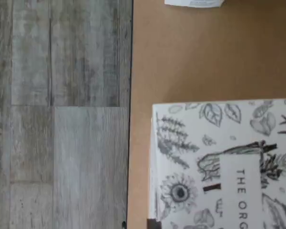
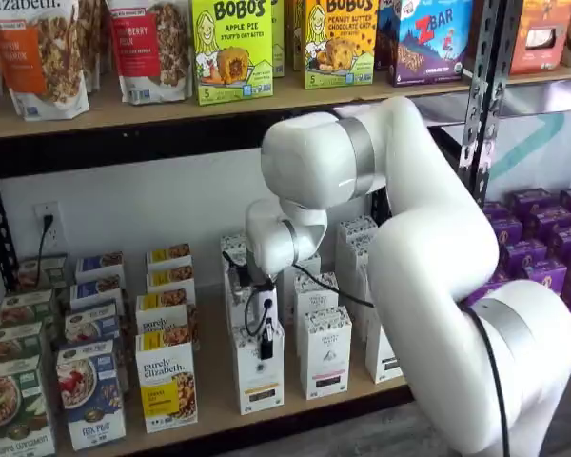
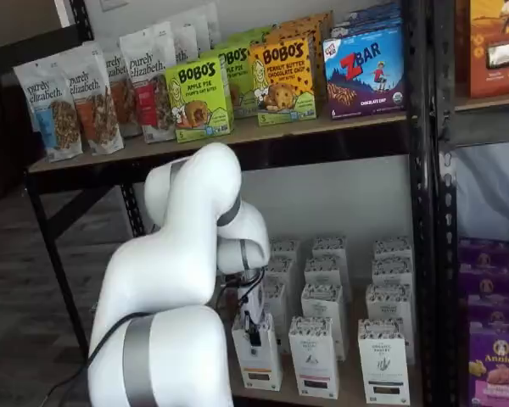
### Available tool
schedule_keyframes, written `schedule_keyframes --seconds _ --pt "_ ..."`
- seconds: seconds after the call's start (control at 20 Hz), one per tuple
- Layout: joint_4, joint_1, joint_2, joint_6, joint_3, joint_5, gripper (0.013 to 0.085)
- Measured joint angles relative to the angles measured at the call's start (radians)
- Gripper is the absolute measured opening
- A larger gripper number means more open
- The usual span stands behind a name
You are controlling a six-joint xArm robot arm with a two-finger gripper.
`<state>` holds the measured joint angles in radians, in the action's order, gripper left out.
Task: Pick up the white box with a yellow strip in the middle, on the bottom shelf, the fourth box from the left
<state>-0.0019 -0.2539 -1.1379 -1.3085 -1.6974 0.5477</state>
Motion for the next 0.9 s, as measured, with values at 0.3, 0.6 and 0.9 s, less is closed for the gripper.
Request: schedule_keyframes --seconds 0.3,0.6,0.9 --pt "-0.02 -0.006 0.04 0.022 0.063 -0.012 0.049" --pt "-0.044 -0.015 0.098 0.054 0.161 -0.047 0.049" --pt "-0.067 -0.021 0.177 0.08 0.29 -0.113 0.049"
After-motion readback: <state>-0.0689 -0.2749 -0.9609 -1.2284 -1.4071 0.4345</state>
